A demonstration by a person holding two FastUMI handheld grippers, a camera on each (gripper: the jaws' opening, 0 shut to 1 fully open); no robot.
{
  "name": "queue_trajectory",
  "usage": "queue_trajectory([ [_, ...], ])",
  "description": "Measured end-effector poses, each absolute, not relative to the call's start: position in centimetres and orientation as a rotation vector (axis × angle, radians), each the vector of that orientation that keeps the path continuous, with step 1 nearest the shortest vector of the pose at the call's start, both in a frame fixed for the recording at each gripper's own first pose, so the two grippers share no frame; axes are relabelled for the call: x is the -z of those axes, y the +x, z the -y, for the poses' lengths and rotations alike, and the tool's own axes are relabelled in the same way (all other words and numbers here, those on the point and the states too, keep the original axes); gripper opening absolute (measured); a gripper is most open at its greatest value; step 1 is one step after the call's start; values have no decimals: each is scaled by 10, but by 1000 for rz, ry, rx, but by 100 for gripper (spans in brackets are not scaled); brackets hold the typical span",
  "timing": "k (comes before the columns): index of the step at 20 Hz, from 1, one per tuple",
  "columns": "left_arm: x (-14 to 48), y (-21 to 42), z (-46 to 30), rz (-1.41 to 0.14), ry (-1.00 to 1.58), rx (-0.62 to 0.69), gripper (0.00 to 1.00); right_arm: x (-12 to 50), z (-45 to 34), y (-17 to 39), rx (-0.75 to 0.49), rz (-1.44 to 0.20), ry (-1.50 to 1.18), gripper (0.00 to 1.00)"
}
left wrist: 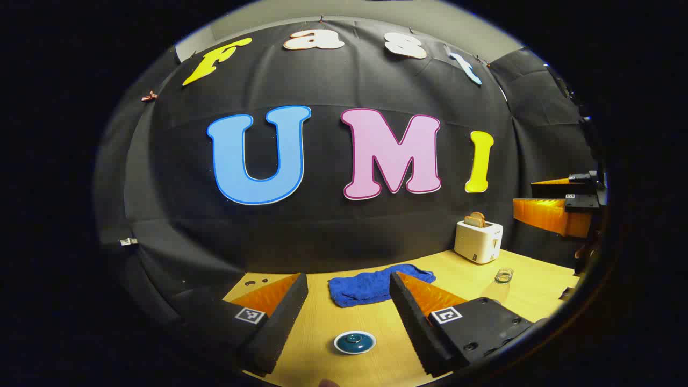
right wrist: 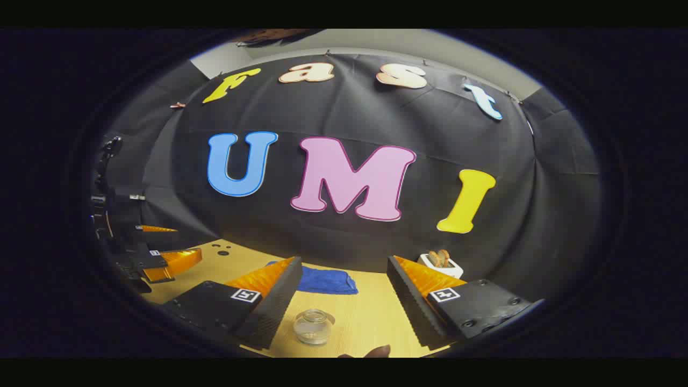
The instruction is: Open the teacup lid with one hand, grasp the water bottle and pour water into the teacup with the other hand; after pouring, place the water bottle on the coaster and then close the teacup lid.
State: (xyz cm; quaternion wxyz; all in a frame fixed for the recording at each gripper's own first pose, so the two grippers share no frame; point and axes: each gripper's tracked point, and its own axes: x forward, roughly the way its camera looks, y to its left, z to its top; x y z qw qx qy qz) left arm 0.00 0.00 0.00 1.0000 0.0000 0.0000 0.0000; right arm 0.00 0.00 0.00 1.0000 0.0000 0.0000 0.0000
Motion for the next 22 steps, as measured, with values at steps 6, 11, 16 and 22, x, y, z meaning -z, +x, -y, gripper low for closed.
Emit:
queue_trajectory([
  [6,-3,1,0,5,4,1,96,3,0,2,-2,-1,-8,98],
  [11,-3,3,2,4,8,3,96,5,2,4,-5,-3,-11,98],
  [16,-3,-1,3,-10,17,-2,96,6,-3,3,-20,7,-2,98],
  [22,12,-5,-4,-36,-19,-53,94,26,-16,11,-80,-24,44,98],
])
